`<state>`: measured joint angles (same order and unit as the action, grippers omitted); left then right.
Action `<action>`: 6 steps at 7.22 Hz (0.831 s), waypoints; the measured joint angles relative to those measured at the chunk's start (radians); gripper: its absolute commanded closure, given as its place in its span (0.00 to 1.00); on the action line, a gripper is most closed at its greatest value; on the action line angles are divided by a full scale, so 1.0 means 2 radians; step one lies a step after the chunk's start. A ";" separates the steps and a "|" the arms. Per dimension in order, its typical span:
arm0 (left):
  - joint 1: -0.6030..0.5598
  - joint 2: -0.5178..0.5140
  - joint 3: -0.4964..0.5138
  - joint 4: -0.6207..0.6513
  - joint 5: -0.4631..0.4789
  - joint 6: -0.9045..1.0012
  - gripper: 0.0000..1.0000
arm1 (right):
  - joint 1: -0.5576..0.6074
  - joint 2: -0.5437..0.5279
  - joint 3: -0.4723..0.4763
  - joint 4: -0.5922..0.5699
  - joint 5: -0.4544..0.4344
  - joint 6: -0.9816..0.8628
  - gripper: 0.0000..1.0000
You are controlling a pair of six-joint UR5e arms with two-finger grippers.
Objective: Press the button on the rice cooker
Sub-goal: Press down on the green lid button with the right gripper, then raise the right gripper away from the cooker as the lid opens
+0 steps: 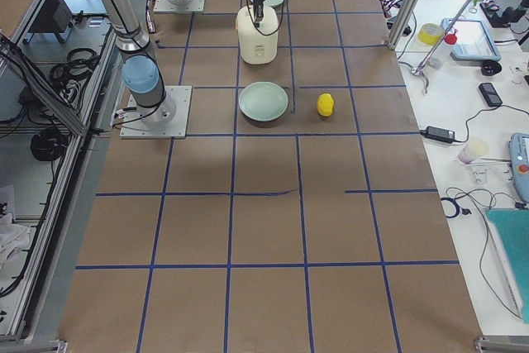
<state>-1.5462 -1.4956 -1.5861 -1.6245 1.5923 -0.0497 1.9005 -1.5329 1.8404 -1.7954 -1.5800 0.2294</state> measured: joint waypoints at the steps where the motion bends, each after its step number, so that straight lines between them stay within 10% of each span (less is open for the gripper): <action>1: 0.000 0.000 0.000 0.000 0.000 0.000 0.00 | 0.000 0.001 0.000 0.000 0.002 0.000 1.00; 6: 0.000 0.000 0.000 0.000 0.000 0.000 0.00 | 0.000 0.000 -0.008 0.005 -0.002 -0.004 1.00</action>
<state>-1.5463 -1.4956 -1.5861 -1.6245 1.5923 -0.0494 1.8997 -1.5328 1.8236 -1.7863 -1.5849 0.2206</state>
